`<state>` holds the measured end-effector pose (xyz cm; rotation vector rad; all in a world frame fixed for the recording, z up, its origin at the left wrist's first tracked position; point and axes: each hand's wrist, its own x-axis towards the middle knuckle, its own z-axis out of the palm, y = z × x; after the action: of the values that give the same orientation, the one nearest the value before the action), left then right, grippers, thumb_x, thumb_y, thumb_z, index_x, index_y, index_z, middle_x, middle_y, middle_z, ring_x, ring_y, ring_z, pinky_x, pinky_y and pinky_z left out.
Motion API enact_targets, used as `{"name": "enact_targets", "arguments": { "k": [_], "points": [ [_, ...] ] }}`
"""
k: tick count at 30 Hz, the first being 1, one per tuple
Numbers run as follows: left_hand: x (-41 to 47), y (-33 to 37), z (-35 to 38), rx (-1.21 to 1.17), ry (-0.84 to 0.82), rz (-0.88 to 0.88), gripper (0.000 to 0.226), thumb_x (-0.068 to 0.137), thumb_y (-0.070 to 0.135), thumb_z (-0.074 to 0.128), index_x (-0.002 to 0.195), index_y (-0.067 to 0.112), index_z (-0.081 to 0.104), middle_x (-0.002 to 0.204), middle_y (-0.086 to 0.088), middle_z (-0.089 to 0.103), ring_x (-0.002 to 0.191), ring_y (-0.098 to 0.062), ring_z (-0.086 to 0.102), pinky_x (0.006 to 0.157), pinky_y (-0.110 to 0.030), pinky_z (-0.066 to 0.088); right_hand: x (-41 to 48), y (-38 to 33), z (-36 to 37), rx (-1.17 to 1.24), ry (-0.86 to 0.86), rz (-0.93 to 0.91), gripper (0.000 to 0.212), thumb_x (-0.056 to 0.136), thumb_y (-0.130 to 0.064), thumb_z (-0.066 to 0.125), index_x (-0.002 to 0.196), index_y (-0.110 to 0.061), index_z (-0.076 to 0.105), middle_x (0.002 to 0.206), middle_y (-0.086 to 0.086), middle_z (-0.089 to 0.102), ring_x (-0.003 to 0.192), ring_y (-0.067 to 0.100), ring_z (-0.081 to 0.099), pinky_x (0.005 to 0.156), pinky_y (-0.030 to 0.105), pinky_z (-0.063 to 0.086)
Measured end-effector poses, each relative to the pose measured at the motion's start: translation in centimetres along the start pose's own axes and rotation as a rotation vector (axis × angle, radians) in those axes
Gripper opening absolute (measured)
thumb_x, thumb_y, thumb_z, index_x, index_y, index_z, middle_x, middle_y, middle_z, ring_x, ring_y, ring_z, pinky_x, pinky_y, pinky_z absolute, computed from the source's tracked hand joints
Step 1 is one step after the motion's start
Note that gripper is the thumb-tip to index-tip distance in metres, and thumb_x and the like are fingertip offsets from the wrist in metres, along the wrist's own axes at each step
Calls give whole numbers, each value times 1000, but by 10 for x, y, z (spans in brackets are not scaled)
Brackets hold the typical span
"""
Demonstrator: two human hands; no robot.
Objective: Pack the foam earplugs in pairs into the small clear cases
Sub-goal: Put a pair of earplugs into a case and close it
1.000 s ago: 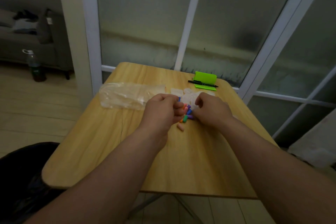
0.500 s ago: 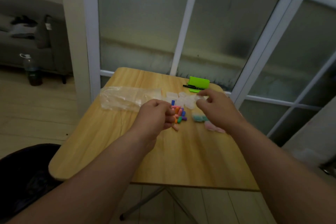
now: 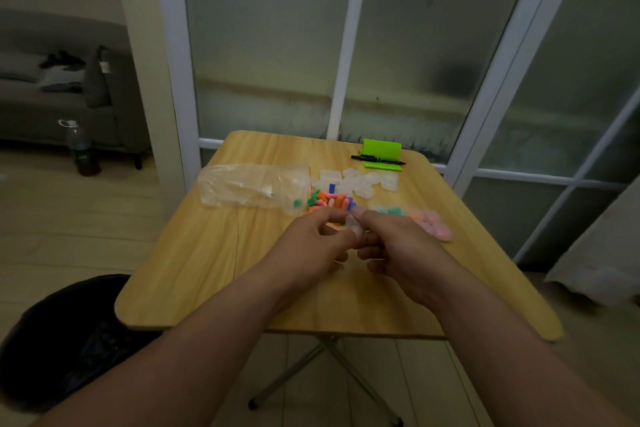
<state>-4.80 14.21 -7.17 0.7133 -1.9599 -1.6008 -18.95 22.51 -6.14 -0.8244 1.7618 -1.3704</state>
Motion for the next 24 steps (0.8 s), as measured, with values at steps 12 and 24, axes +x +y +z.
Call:
{"name": "enact_targets", "arguments": {
  "k": [12,24],
  "points": [
    [-1,1,-10,-412,-91,-242,28,107,19,53,135,18,56,108,-23,77,98,-34,78,86,-44,65,-7,7,-7,-468,51,-451,18,98,-32,73,112,-36,64,101,-11,70,84,4,67,70,24,57],
    [3,0,-9,-491,-118,-150,32,102,13,66,133,10,62,115,-19,77,108,-32,76,94,-41,62,-6,14,-11,-250,30,-381,27,100,-35,70,126,-33,64,117,-12,71,108,7,68,86,27,58]
  ]
}}
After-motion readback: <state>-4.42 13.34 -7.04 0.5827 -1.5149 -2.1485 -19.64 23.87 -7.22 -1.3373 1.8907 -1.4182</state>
